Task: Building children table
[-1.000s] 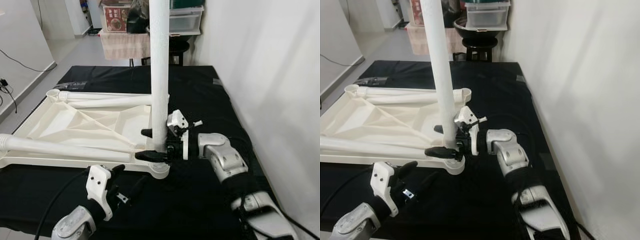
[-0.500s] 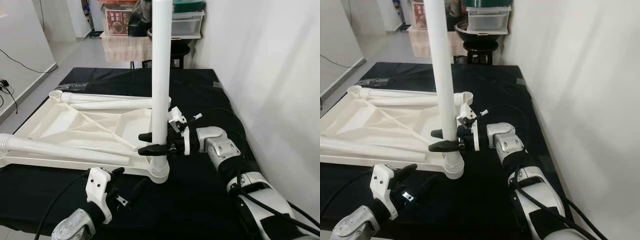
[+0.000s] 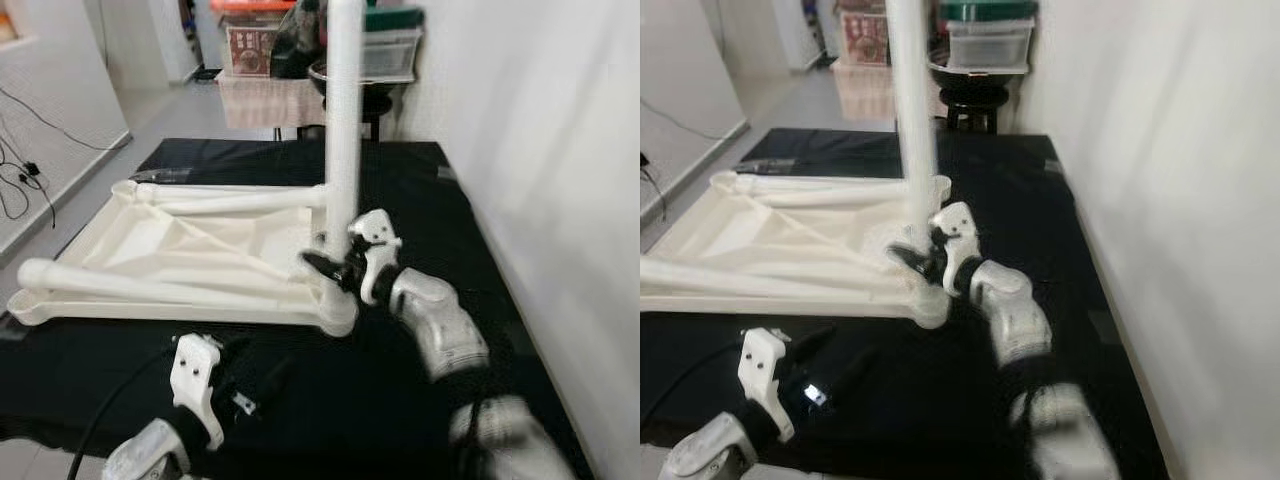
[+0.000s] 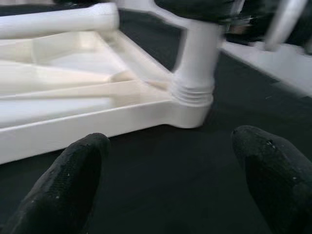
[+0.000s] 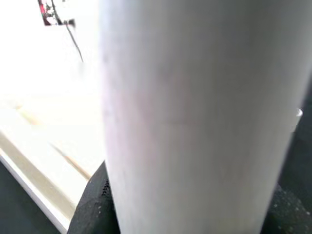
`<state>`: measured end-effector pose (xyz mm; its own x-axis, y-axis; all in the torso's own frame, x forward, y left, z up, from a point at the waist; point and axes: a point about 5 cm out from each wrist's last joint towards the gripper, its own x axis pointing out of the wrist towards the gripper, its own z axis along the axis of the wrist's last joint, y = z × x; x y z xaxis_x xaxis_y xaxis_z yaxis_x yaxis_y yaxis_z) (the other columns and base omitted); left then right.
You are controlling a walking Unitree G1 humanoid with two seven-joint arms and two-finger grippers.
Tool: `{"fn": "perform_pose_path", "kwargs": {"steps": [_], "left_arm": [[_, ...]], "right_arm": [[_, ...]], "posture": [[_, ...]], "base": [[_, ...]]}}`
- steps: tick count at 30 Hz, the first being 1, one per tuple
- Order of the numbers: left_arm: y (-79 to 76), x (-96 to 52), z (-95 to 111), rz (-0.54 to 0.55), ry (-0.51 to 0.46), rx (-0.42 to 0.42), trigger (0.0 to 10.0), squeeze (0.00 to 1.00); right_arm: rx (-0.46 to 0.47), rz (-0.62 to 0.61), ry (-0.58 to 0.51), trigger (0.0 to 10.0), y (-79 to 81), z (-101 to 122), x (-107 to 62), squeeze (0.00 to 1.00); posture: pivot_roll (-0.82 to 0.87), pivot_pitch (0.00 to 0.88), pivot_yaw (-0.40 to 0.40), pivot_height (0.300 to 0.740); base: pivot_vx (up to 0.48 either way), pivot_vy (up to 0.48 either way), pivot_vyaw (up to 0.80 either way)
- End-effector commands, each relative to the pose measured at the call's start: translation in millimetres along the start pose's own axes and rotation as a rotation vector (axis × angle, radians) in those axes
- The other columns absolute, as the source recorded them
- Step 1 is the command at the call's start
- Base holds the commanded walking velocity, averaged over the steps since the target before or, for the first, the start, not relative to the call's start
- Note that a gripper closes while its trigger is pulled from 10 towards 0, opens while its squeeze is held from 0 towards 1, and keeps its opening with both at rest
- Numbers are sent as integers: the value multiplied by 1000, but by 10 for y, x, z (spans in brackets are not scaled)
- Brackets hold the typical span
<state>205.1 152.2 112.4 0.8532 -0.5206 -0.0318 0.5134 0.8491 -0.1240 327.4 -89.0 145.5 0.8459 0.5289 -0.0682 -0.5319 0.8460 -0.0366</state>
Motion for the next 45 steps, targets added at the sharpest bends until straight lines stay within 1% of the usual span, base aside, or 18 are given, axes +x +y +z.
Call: {"fn": "perform_pose_path", "kwargs": {"steps": [1, 7, 8, 9, 10, 13, 16, 17, 18, 19, 20, 24, 28, 29, 30, 31, 38, 45], "left_arm": [[19, 0, 18, -10, 4, 4, 10000, 0], [16, 7, 8, -13, 9, 8, 10000, 0], [17, 6, 9, -7, 7, 10, 10000, 0], [17, 7, 7, -1, 6, 12, 10000, 0], [17, 11, 5, 1, 5, 12, 10000, 0], [13, 19, -4, -4, 7, 8, 10000, 0], [6, 27, -13, -13, 9, 2, 10000, 0], [3, 32, -19, -15, 10, 0, 10000, 0], [3, 32, -19, -15, 10, 0, 10000, 0], [0, 37, -24, -17, 11, 0, 10000, 0], [-3, 40, -27, -17, 11, -1, 10000, 0], [-9, 48, -34, -17, 11, 0, 10000, 0], [-12, 53, -35, -16, 10, 2, 10000, 0], [-15, 56, -35, -15, 10, 3, 10000, 0], [-15, 56, -35, -15, 10, 3, 10000, 0], [-18, 59, -35, -14, 10, 4, 10000, 0], [-30, 62, -30, -15, 9, 11, 10000, 0], [-36, 57, -18, -17, 6, 19, 10000, 0]], "right_arm": [[45, 54, 196, 0, 55, -372, -62, 0], [37, 51, 222, 0, -44, -350, 36, 0], [34, 37, 229, 8627, -36, -332, 47, 0], [36, 85, 223, 10000, -9, -289, 75, 494], [33, 109, 226, 10000, 11, -252, 93, 1000], [13, 216, 204, 10000, 21, -142, 144, 1000], [-15, 365, 107, 10000, -3, 61, 202, 1000], [-12, 466, 75, 10000, -19, 143, 208, 835], [-12, 466, 75, 10000, -19, 143, 208, 835], [-25, 570, 47, 10000, -42, 216, 203, 0], [-32, 645, 42, 10000, -68, 253, 193, 0], [-34, 786, 76, 10000, -147, 298, 204, 0], [-25, 828, 103, 10000, -178, 303, 219, 0], [-8, 827, 116, 9137, -198, 305, 241, 0], [-8, 827, 116, 9137, -198, 305, 241, 0], [-1, 825, 124, 0, -218, 301, 260, 0], [18, 826, 140, 0, -287, 246, 240, 0], [-11, 712, 177, 0, -549, 91, 77, 0]], "posture": [[-15, 43, 6, 740], [1, 32, -8, 740], [2, 32, -7, 740], [5, 25, -7, 740], [7, 22, -7, 740], [7, 15, -6, 740], [10, 8, -5, 740], [15, 0, -7, 740], [15, 0, -7, 740], [17, 0, -8, 740], [20, 0, -9, 740], [32, 0, -16, 740], [37, 0, -17, 740], [42, 0, -19, 740], [42, 0, -19, 740], [46, 0, -20, 740], [43, 0, -16, 740], [29, 8, -13, 740]], "base": [[0, 0, 0], [0, 0, 0], [0, 0, 0], [0, 0, 0], [0, 0, 0], [0, 0, 0], [0, 0, 0], [0, 0, 0], [0, 0, 0], [0, 0, 0], [0, 0, 0], [0, 0, 0], [0, 0, 0], [0, 0, 0], [0, 0, 0], [0, 0, 0], [0, 0, 0], [0, 0, 0]]}}
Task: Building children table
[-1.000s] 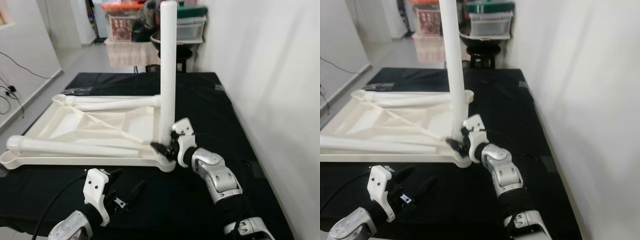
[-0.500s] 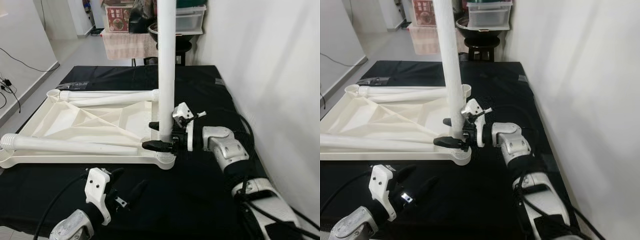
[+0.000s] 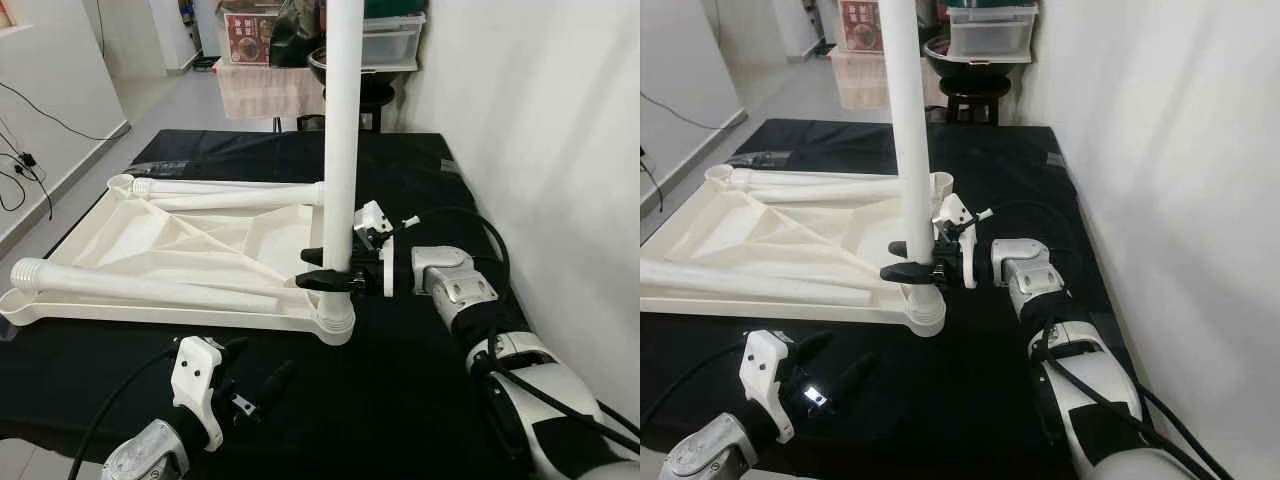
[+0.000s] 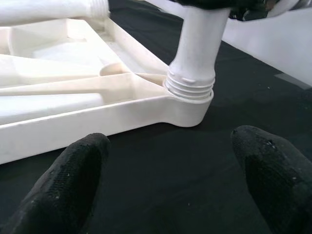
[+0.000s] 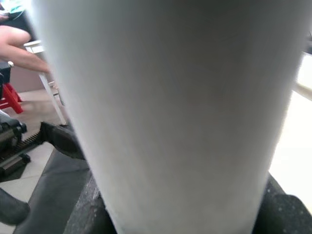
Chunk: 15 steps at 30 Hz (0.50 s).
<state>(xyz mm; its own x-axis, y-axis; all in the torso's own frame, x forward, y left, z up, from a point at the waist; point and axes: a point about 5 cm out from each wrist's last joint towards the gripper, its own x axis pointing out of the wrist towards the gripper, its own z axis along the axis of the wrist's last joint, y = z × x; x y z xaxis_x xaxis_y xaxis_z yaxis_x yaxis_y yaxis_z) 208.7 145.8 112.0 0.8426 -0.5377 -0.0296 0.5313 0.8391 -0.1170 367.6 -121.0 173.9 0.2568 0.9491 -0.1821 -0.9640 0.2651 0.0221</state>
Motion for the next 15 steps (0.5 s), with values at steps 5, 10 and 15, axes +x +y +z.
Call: {"fn": "perform_pose_path", "kwargs": {"steps": [5, 10, 15], "left_arm": [[9, -44, -1, -5, 11, 23, 10000, 0], [-19, -54, 27, -33, 12, 68, 10000, 0], [-56, 43, 56, -67, 6, 123, 10000, 0]], "right_arm": [[30, -243, 175, 0, 124, -511, -185, 0], [254, -752, 102, 0, 577, -613, 93, 0], [188, -654, 110, 0, 590, -562, 189, 0]], "posture": [[14, 19, -12, 740], [-9, 32, 15, 740], [-47, 2, 23, 740]], "base": [[0, 0, 0], [0, 0, 0], [0, 0, 0]]}}
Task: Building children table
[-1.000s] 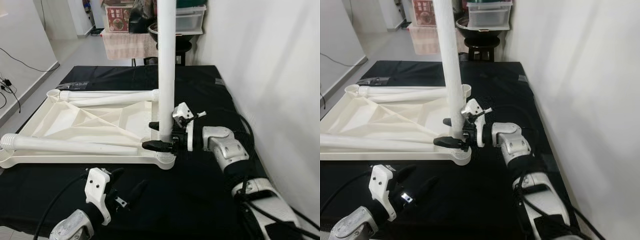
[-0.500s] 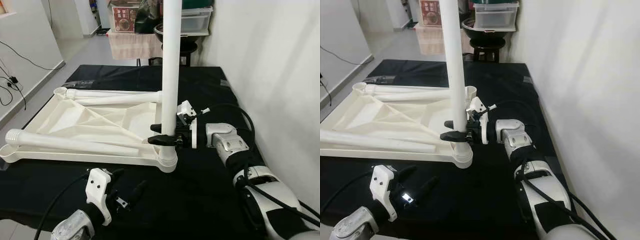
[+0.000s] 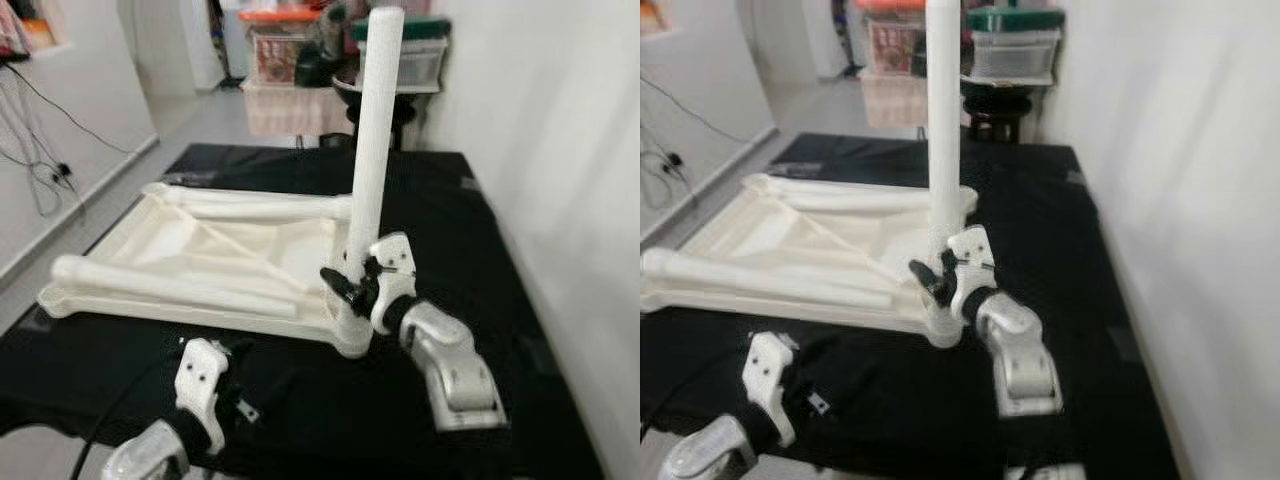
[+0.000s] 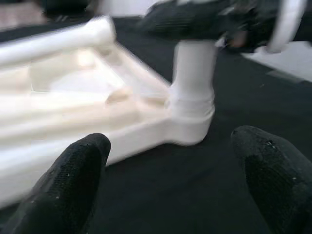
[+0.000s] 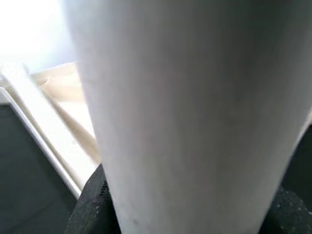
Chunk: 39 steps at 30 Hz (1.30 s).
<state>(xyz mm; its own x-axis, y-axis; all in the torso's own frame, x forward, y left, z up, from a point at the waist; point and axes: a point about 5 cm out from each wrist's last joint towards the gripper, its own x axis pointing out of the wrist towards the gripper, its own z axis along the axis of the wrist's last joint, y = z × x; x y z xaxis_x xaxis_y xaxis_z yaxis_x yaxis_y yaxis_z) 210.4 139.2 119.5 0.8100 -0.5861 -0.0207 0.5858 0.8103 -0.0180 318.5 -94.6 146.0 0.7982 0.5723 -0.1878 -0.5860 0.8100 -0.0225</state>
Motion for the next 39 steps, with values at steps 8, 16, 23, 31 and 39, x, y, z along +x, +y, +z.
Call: {"fn": "perform_pose_path", "kwargs": {"steps": [8, 16, 23, 31, 39], "left_arm": [[2, 149, 137, -9, -43, 59, 10000, 0], [22, 161, 340, 9, -122, 34, 10000, 0], [-97, 222, 323, -22, -130, 5, 10000, 0], [-181, 234, 160, -24, -81, -34, 10000, 0], [-165, 281, 101, -6, -77, -40, 10000, 0]], "right_arm": [[63, 103, 90, 10000, -24, -121, 15, 1000], [-133, 490, -1, 10000, -118, 496, -42, 90], [-262, 812, -10, 10000, -144, 560, -88, 0], [-114, 978, 34, 0, -185, 489, 53, 0], [-132, 791, 13, 0, -317, 459, 63, 0]], "posture": [[-74, 0, 43, 740], [-63, 0, 46, 740], [-57, 0, 59, 740], [-38, 0, 39, 740], [-71, 0, 27, 740]], "base": [[0, 0, 0], [0, 0, 0], [0, 0, 0], [0, 0, 0], [0, 0, 0]]}}
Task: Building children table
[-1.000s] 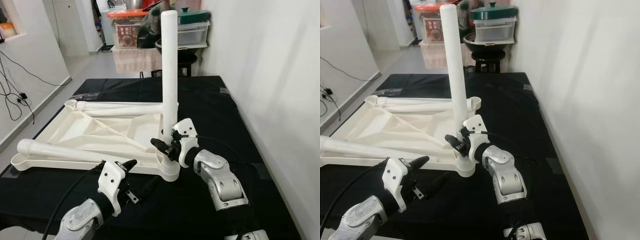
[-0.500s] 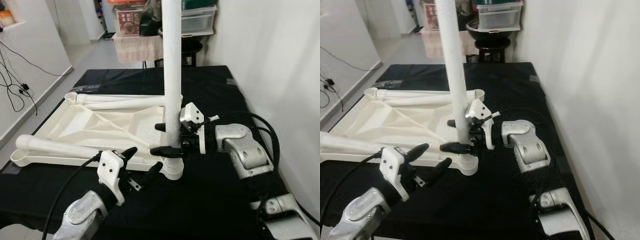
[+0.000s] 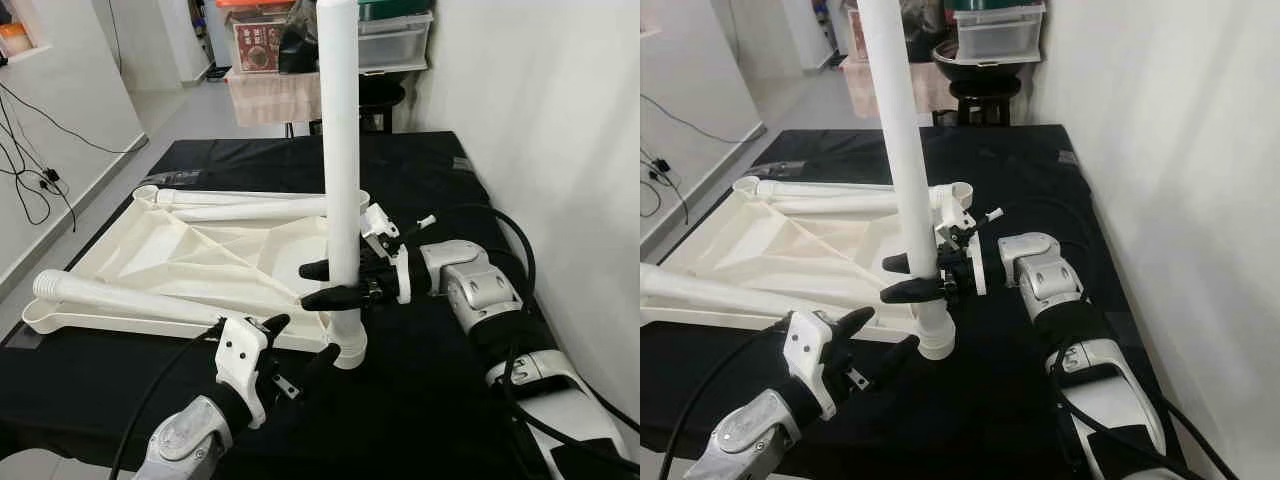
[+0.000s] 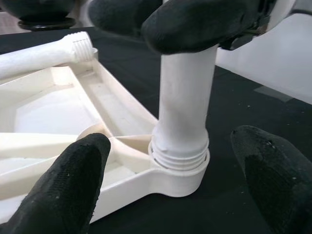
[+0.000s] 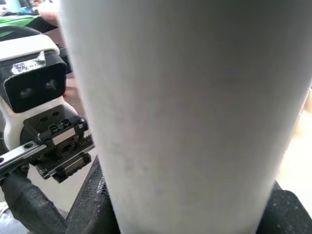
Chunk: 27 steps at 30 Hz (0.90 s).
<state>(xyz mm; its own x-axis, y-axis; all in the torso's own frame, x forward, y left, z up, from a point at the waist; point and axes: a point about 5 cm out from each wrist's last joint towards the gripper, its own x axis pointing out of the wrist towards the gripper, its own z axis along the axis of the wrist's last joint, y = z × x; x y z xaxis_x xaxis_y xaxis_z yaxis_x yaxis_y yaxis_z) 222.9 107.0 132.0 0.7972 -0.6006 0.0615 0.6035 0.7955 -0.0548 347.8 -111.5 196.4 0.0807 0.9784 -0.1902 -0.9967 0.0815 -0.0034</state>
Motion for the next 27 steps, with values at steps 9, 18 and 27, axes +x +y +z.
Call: {"fn": "perform_pose_path", "kwargs": {"steps": [9, 18, 27], "left_arm": [[91, -22, -2, 34, -7, -19, 10000, 0], [74, 27, 18, 40, -23, -36, 10000, 0], [74, 34, 26, 46, -30, -35, 10000, 0]], "right_arm": [[178, -824, 3, 0, 472, -479, 393, 0], [159, -815, 29, 10000, 261, -474, 343, 0], [122, -613, -50, 10000, 323, -224, 362, 1000]], "posture": [[-121, 0, 56, 740], [-81, 8, 21, 740], [-73, 8, 18, 740]], "base": [[0, 0, 0], [0, 0, 0], [0, 0, 0]]}}
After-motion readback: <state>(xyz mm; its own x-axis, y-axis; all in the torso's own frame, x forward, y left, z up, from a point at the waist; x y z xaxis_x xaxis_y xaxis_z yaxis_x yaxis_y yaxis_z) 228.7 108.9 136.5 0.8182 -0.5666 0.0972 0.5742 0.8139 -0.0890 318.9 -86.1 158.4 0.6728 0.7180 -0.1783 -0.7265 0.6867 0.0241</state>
